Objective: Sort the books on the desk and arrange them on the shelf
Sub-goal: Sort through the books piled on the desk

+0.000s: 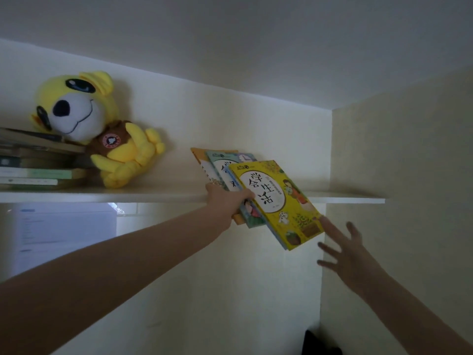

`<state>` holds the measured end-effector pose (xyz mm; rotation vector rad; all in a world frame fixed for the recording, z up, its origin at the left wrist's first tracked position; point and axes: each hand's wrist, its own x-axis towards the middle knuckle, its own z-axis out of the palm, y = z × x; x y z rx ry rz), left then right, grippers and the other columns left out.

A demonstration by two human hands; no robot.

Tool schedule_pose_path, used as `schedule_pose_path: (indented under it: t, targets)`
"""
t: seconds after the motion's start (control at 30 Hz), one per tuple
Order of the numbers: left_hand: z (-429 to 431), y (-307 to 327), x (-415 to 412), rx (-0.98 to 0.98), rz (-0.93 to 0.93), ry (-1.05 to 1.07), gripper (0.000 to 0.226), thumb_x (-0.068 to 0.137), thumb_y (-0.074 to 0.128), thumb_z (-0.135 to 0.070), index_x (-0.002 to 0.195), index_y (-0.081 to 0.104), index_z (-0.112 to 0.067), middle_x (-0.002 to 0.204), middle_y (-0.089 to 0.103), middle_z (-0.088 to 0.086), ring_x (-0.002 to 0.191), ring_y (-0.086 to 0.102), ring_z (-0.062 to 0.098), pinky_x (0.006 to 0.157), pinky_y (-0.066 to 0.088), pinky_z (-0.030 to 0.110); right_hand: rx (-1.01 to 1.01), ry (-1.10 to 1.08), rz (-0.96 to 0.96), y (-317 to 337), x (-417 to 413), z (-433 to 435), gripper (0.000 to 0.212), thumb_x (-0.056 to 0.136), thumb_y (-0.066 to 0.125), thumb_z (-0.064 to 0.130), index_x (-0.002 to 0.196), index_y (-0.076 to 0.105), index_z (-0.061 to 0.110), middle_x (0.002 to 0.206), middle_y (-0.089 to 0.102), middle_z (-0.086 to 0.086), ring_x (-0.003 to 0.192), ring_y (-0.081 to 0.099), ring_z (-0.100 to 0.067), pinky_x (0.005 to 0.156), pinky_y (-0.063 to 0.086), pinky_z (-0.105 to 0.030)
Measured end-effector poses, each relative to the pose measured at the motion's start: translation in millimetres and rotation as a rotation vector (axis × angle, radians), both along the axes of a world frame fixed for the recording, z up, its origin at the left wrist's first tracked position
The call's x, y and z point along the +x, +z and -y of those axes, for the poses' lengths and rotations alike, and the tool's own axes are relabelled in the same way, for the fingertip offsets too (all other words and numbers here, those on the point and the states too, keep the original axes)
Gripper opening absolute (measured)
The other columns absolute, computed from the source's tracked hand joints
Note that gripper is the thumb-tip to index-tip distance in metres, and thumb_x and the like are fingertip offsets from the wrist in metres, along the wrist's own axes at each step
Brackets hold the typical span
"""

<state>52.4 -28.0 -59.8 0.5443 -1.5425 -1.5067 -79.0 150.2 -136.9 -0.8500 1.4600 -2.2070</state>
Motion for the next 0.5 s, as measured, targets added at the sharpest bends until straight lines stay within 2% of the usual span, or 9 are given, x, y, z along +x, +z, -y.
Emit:
schedule_pose_path:
  t: [0.03,0.1,0.2,0.27,0.33,0.43,0.5]
  targets:
    - [1,1,2,-0.034,0.001,0.013,0.059,0.073,0.080,-0.010,0.106,0.030,-0.010,0.090,0.053,0.006,0.065,0.056,0.015,0.042,0.048,0.027,0.044,-0.005,-0.133,9,-7,-1,0.156,0.013,0.090,0.063,0.148,0.014,0.044,0.144,0.041,0.002,0.122,0.050,-0.025,0.095,0.043,-0.052]
    - [3,1,3,-0.077,-0.003,0.027,0.061,0.072,0.081,-0.010,0.106,0.031,-0.011,0.096,0.056,0.008,0.070,0.060,0.019,0.046,0.051,0.030,0.161,0.024,-0.340,27,-16,7,0.146,0.030,0.090,0.063,0.149,0.007,0.049,0.141,0.046,0.006,0.119,0.056,-0.021,0.100,0.044,-0.053]
    - [5,2,10,-0.153,-0.020,0.028,0.064,0.072,0.081,-0.007,0.108,0.028,-0.013,0.093,0.052,0.002,0.083,0.059,0.022,0.051,0.048,0.027,0.333,0.064,-0.478,42,-33,21,0.121,0.056,0.088,0.043,0.151,0.013,0.043,0.126,0.060,0.000,0.105,0.067,-0.023,0.090,0.054,-0.049]
    - [11,3,19,-0.247,0.002,0.005,0.068,0.072,0.080,-0.007,0.115,0.027,-0.015,0.091,0.050,-0.004,0.082,0.057,0.015,0.053,0.046,0.022,0.390,0.086,-0.503,46,-46,25,0.110,0.064,0.088,0.033,0.151,0.020,0.037,0.112,0.068,-0.003,0.097,0.069,-0.022,0.085,0.055,-0.043]
    - [16,1,27,-0.313,0.049,-0.030,0.078,0.072,0.081,-0.008,0.128,0.027,-0.015,0.096,0.054,-0.004,0.080,0.056,0.010,0.058,0.047,0.020,0.356,0.154,-0.480,45,-50,31,0.106,0.066,0.087,0.025,0.150,0.022,0.038,0.109,0.068,-0.006,0.095,0.069,-0.023,0.082,0.056,-0.043]
    - [19,-7,30,-0.340,0.067,-0.062,0.094,0.072,0.081,-0.009,0.141,0.018,-0.018,0.115,0.059,0.006,0.092,0.061,0.018,0.075,0.050,0.030,0.209,0.237,-0.426,37,-43,48,0.102,0.068,0.086,0.015,0.144,0.027,0.048,0.125,0.058,-0.009,0.109,0.065,-0.027,0.079,0.058,-0.048]
    - [20,-10,32,-0.351,0.030,-0.077,0.099,0.072,0.080,-0.006,0.145,0.014,-0.022,0.119,0.060,0.006,0.094,0.063,0.018,0.074,0.052,0.030,0.105,0.218,-0.418,31,-38,57,0.100,0.066,0.085,0.009,0.140,0.032,0.049,0.128,0.055,-0.009,0.110,0.064,-0.027,0.077,0.059,-0.047]
